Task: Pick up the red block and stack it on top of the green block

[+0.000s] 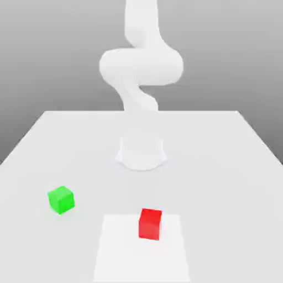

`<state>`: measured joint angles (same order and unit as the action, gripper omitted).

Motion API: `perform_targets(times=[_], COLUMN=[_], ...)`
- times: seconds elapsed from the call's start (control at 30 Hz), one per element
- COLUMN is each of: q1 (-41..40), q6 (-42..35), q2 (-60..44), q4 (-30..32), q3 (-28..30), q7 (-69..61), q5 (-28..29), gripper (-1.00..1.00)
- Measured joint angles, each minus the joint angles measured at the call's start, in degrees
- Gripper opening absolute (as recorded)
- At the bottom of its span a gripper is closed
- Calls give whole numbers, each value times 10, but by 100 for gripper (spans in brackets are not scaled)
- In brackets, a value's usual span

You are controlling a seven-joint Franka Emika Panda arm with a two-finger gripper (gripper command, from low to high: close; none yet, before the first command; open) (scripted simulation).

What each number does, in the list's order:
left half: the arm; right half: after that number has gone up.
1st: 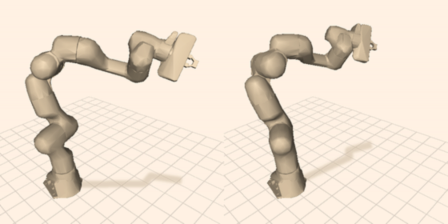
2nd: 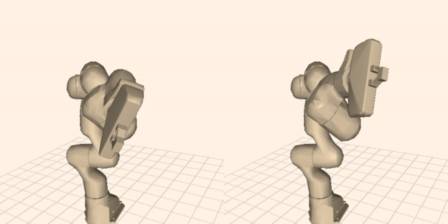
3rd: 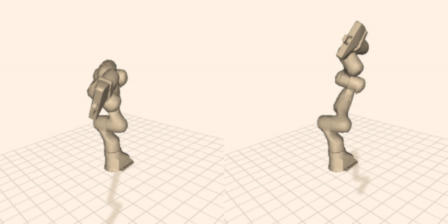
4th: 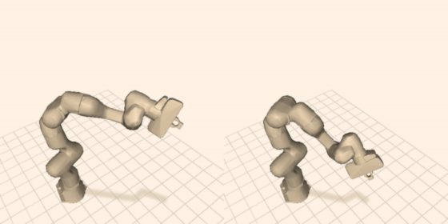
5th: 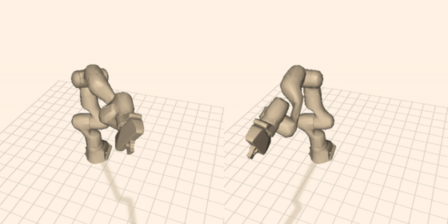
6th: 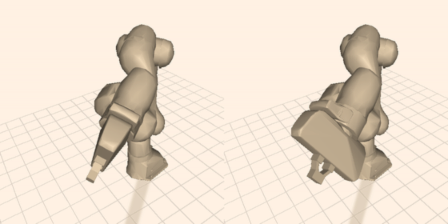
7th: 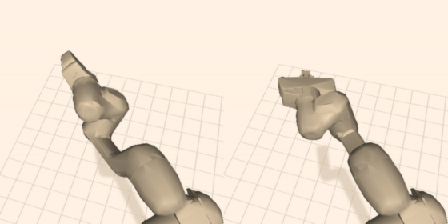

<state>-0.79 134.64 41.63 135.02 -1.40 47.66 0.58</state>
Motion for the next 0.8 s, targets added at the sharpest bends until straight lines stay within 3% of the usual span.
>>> perform_targets(times=[0.4,0.57,0.8], q1=[-31,-28,-14], q6=[161,241,360], q2=[-245,-365,-510], q4=[177,259,261], q3=[-49,-55,-31], q7=[95,117,157], q5=[20,-2,38], gripper=[0,0,0])
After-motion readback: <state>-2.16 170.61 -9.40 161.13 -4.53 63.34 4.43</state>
